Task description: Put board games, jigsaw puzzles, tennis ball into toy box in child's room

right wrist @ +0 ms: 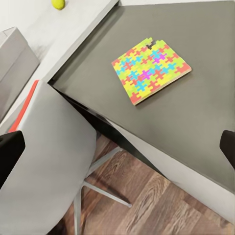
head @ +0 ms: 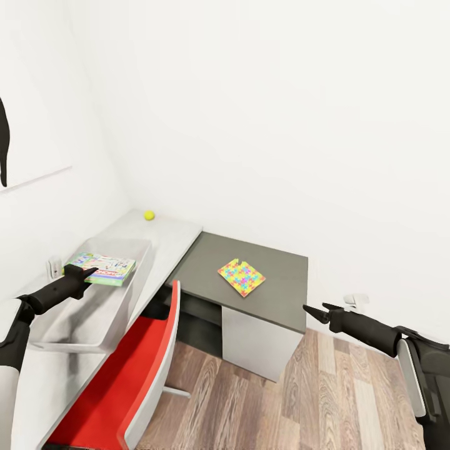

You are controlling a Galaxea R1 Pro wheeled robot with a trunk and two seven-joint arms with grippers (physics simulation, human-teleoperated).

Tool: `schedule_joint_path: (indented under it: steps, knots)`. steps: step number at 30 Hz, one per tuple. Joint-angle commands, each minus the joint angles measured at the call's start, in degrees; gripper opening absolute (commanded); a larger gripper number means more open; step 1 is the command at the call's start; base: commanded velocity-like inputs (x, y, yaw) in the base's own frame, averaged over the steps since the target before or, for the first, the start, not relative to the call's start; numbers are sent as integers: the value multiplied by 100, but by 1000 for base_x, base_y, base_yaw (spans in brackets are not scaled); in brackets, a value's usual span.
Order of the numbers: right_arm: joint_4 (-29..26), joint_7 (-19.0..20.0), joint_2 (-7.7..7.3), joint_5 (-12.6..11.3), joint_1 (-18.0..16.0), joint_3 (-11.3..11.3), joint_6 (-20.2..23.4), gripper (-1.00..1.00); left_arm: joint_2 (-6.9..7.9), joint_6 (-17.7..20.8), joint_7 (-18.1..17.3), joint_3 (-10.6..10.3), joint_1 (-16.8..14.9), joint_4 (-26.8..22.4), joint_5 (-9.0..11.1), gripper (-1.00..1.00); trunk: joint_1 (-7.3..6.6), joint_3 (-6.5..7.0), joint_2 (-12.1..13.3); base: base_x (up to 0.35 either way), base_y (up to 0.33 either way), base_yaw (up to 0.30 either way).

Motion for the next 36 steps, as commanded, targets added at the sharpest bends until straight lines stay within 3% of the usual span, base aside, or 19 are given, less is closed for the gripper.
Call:
schedule_joint_path:
  steps: [1,17,36]
  knots:
    - [-1,-3,-1,-42,-5,-4,50,100,-1,31,27,15,-6,-2,39,-100,3,-20,-12,0,0,0]
    - [-15,2,12,-43,4,5,43,100,176,37,29,27,-7,-2,50,-100,3,-117,-12,0,0,0]
    - [-28,6,7,-38,11,6,41,100,193,35,30,27,-7,-2,55,-100,3,-154,-12,0,0,0]
